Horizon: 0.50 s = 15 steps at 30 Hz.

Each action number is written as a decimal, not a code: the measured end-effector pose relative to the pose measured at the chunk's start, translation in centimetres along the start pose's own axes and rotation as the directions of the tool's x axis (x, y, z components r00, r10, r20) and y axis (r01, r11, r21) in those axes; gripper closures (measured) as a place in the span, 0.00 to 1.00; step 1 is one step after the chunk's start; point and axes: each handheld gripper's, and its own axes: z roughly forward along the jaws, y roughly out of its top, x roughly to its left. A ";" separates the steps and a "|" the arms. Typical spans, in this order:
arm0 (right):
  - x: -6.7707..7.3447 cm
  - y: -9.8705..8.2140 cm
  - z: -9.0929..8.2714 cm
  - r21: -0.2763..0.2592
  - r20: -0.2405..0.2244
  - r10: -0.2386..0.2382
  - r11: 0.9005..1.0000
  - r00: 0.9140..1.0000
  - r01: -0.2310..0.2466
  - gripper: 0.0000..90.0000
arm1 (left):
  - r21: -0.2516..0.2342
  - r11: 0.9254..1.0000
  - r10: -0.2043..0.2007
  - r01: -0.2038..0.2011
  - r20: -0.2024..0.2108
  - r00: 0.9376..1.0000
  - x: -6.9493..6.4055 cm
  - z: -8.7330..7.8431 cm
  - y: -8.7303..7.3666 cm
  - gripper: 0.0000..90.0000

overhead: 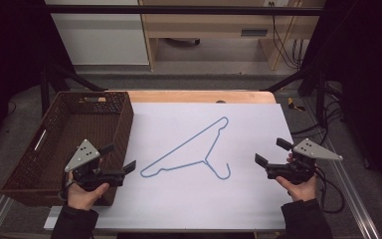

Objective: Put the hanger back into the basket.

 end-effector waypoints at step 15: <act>0.2 -0.1 0.4 0.026 -0.003 -0.006 1.000 1.000 0.007 0.04 | 0.055 0.997 0.045 -0.050 0.080 0.996 -2.9 3.3 0.6 0.08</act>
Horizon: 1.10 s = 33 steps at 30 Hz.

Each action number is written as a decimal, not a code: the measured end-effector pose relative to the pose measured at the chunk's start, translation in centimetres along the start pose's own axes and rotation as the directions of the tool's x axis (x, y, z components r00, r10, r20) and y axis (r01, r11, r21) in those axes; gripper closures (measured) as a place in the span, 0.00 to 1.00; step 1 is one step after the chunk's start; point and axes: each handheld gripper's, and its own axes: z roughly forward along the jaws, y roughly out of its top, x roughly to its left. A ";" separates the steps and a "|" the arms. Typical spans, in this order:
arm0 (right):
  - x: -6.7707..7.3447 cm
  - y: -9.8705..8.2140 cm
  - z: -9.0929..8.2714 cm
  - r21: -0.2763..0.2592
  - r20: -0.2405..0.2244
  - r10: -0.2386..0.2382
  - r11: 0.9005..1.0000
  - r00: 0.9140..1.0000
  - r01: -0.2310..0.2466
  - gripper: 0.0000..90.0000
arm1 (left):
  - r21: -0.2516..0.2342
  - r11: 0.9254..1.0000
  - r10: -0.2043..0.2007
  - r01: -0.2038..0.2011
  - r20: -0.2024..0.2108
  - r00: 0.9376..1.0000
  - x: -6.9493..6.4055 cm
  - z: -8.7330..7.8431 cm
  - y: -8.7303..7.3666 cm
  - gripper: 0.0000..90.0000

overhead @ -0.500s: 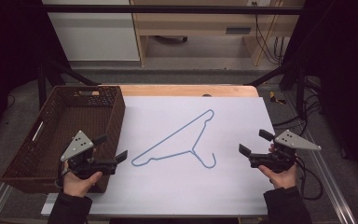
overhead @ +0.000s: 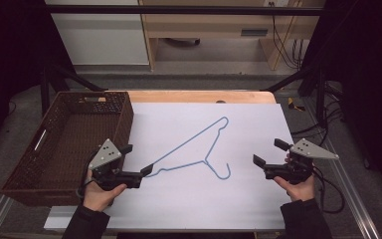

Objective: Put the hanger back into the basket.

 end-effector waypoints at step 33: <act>0.6 -0.3 1.0 0.045 -0.019 -0.009 0.999 1.000 0.010 0.05 | 0.307 0.939 0.119 -0.155 0.133 0.984 -2.9 12.0 0.4 0.18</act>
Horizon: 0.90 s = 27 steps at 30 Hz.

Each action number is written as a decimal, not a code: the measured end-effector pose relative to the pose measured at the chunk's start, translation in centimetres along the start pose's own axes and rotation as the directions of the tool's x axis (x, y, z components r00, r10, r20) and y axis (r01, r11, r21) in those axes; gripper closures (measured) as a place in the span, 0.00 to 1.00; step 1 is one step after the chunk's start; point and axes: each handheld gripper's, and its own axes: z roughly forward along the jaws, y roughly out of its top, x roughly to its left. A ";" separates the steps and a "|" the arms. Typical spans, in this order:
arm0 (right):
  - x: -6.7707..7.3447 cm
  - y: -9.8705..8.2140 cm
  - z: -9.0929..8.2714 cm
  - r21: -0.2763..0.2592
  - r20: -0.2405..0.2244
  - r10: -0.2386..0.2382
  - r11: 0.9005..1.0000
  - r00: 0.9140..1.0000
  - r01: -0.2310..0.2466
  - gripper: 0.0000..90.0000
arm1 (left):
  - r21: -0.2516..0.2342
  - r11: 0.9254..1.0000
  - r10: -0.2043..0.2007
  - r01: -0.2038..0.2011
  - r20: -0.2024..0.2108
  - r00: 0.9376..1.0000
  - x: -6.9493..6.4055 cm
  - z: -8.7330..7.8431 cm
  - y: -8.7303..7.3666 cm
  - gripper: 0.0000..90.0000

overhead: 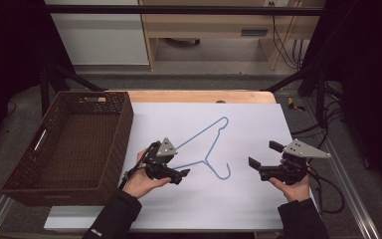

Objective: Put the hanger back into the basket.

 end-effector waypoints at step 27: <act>0.2 -0.4 0.9 0.033 -0.015 -0.014 0.999 1.000 0.014 0.05 | 0.231 0.969 0.065 -0.082 0.080 0.995 2.0 7.0 0.2 0.65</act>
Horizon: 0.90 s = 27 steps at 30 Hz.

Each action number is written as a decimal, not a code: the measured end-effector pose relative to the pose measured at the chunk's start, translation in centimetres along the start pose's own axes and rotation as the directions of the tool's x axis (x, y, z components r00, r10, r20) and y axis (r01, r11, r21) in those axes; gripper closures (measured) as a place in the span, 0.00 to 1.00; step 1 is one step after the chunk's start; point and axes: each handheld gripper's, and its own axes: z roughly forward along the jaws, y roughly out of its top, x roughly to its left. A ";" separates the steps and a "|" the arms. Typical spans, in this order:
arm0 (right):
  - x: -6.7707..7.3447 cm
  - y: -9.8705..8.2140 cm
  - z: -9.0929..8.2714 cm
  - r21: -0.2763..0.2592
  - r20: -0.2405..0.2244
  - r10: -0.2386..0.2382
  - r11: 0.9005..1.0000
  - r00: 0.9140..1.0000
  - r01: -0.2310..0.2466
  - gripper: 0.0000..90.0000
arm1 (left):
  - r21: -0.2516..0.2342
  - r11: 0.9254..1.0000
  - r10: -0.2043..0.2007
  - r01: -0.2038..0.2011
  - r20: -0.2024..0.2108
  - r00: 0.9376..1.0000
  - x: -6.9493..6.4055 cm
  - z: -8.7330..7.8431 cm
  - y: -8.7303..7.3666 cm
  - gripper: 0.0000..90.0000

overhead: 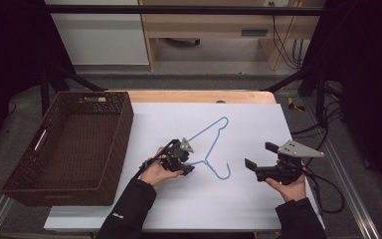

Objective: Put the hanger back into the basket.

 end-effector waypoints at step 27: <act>0.0 -0.1 0.2 0.009 -0.002 0.001 1.000 1.000 -0.001 0.05 | 0.061 0.998 0.015 -0.015 -0.008 1.000 0.4 0.7 0.2 0.94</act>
